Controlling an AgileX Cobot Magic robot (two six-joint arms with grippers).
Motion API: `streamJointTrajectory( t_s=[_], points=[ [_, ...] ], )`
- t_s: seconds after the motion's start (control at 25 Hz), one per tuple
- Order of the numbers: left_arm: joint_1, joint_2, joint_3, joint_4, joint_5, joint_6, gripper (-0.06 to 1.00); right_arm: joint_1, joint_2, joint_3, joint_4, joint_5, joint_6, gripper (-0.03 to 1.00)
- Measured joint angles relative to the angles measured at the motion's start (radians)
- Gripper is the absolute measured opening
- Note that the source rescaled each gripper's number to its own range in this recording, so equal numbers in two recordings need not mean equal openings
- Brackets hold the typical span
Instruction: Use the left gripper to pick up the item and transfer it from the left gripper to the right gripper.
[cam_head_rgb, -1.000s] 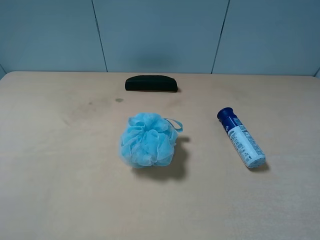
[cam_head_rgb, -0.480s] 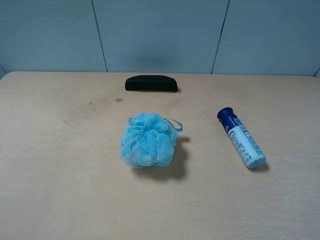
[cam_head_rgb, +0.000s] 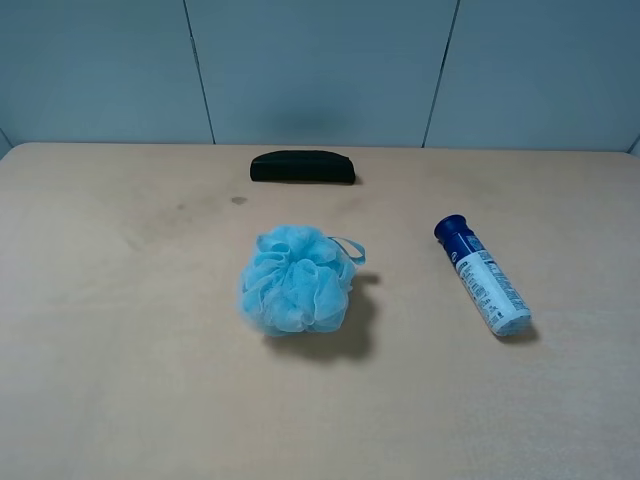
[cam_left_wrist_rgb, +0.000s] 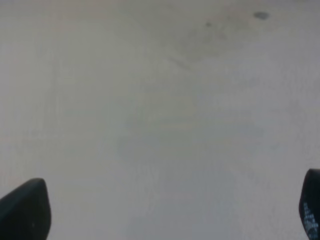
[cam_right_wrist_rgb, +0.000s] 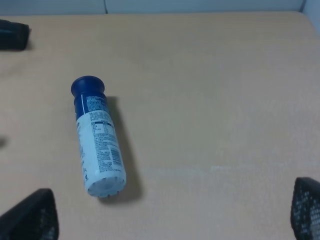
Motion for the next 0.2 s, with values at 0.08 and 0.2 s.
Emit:
streamJointTrajectory(
  t_s=[0.08, 0.2],
  points=[
    [0.0, 0.0, 0.0, 0.0, 0.0, 0.0, 1.0, 0.0, 0.0, 0.0, 0.0, 0.0, 0.0, 1.0],
    [0.0, 0.0, 0.0, 0.0, 0.0, 0.0, 1.0, 0.0, 0.0, 0.0, 0.0, 0.0, 0.0, 1.0]
  ],
)
